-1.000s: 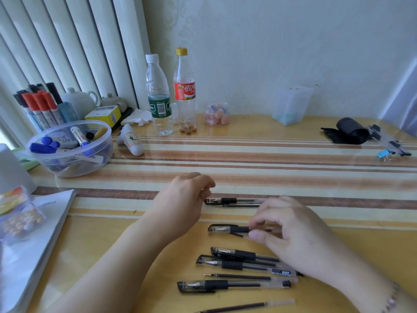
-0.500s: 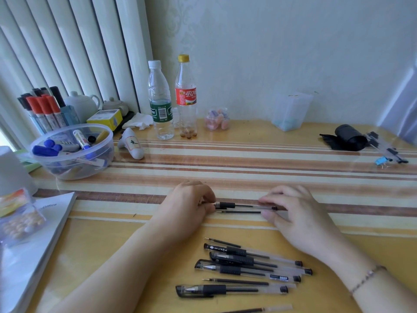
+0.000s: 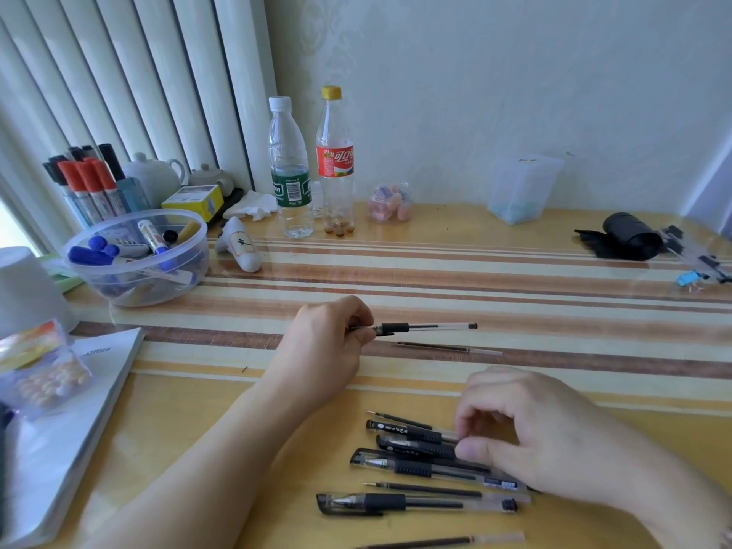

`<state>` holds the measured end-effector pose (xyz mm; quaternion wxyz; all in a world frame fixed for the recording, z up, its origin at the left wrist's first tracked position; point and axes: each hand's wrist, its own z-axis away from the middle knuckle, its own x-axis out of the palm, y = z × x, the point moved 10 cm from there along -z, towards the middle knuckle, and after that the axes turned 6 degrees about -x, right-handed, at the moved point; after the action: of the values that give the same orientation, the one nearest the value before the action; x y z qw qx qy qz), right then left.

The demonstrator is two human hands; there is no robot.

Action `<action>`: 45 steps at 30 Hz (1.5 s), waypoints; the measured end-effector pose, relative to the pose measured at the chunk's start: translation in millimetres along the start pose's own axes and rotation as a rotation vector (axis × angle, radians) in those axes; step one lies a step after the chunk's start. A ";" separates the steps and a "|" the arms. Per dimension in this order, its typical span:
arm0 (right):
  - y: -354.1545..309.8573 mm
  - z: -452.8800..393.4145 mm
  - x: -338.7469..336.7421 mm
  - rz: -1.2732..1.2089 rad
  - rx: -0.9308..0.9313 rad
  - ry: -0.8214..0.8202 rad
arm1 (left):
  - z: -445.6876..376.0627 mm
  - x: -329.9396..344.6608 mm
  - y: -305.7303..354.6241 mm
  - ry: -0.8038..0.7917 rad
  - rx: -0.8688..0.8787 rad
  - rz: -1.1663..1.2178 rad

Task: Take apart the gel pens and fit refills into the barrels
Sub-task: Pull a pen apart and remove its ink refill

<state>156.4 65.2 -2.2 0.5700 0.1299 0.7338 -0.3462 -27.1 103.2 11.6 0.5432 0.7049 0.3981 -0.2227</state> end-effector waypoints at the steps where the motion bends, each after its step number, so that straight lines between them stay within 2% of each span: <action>1: 1.4 -0.2 -0.2 -0.016 0.008 0.001 | 0.3 0.4 0.6 -0.004 0.006 -0.002; 11: -4.7 0.2 1.0 0.024 0.020 -0.029 | 0.9 7.4 -1.4 -0.033 -0.034 0.070; 12: -5.5 -2.1 -4.5 0.017 0.012 0.023 | 1.6 7.4 0.2 -0.040 -0.028 0.080; 14: -1.5 -0.4 -31.1 0.024 0.002 0.273 | 5.3 10.3 11.3 -0.085 0.031 0.090; 15: -1.0 3.5 -45.8 0.091 -0.001 0.404 | 9.0 13.4 19.8 -0.123 0.075 0.101; 16: -0.7 5.0 -54.0 0.173 0.017 0.463 | 13.9 16.5 29.1 -0.161 0.120 0.119; 18: -0.7 1.0 -51.0 0.282 0.039 0.434 | 24.0 22.0 44.6 -0.224 0.189 0.155; 22: -6.6 -0.9 -37.2 0.257 -0.003 0.372 | 37.6 32.7 61.9 -0.321 0.286 0.146; 27: -5.1 2.0 -41.2 0.224 0.009 0.371 | 41.0 30.5 68.4 -0.317 0.418 -0.016; 30: 11.0 9.9 -48.2 0.206 0.084 0.369 | 23.3 10.9 51.1 -0.200 0.353 -0.077; 32: 24.5 16.7 -55.0 0.092 0.154 0.399 | 11.0 -12.0 35.7 -0.056 0.238 0.008; 34: 27.5 17.3 -55.2 0.027 0.176 0.405 | 11.0 -20.9 35.5 -0.011 0.199 0.149; 36: 21.7 13.6 -48.5 -0.005 0.165 0.366 | 21.6 -13.2 53.5 -0.102 0.255 0.227; 38: 15.3 10.7 -40.5 -0.042 0.148 0.308 | 34.9 0.0 72.7 -0.185 0.363 0.159; 41: 9.4 8.9 -34.1 -0.108 0.132 0.247 | 43.0 10.1 83.7 -0.190 0.491 -0.015; 45: 4.3 7.0 -30.9 -0.224 0.107 0.237 | 46.4 14.6 86.5 -0.216 0.514 -0.029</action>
<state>173.9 70.1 24.1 0.4296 0.1176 0.7863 -0.4282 56.5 56.1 37.1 0.3826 0.7859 0.2784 -0.3981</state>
